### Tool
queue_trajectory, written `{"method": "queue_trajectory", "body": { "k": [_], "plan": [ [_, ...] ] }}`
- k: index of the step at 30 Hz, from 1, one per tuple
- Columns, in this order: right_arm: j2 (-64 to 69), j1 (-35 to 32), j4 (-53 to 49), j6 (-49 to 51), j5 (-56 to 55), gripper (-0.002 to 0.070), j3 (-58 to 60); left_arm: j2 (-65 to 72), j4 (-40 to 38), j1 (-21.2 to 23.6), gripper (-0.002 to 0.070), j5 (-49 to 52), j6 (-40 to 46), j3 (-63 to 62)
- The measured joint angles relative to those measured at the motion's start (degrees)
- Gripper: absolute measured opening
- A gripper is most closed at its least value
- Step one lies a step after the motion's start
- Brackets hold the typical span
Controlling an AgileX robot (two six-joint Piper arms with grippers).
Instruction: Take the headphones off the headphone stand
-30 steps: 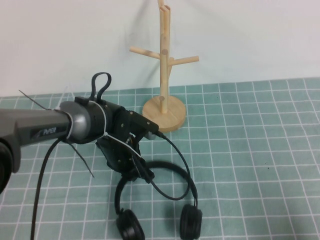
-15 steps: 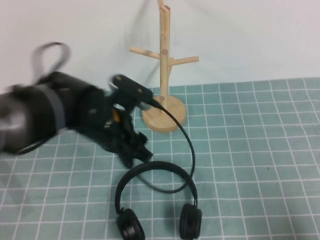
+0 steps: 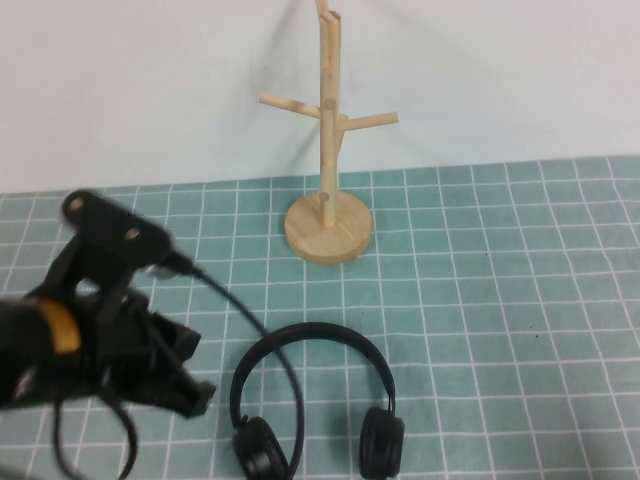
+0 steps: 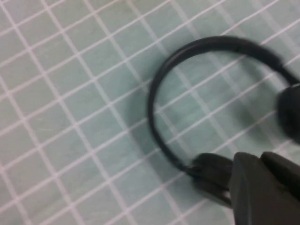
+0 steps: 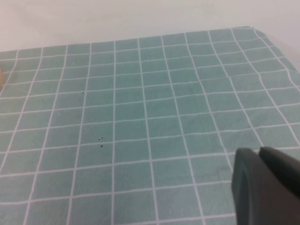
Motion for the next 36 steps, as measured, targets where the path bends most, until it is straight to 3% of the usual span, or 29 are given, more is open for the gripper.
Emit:
{"method": "queue_trajectory", "body": {
  "k": [5,16,27,31,36],
  "plan": [
    [0.00,0.00,0.00,0.00,0.00,-0.0008,0.00,-6.16,-4.89,0.00,-0.0001,-2.58,-0.12,4.18],
    [0.00,0.00,0.00,0.00,0.00,-0.0008,0.00,-7.20,-5.21,0.00,-0.0001,-3.78,0.87,4.85],
    [0.00,0.00,0.00,0.00,0.00,-0.0008,0.00,-20.36,-4.31,0.14,-0.0001,-20.69,4.32,14.46],
    [0.00,0.00,0.00,0.00,0.00,-0.0008,0.00,-29.50,-4.10,2.66,-0.0001,-28.35,4.53,22.12],
    [0.00,0.00,0.00,0.00,0.00,-0.0008,0.00,-41.09,-4.10,10.30,-0.0001,-37.36,4.53,31.73]
  ]
}}
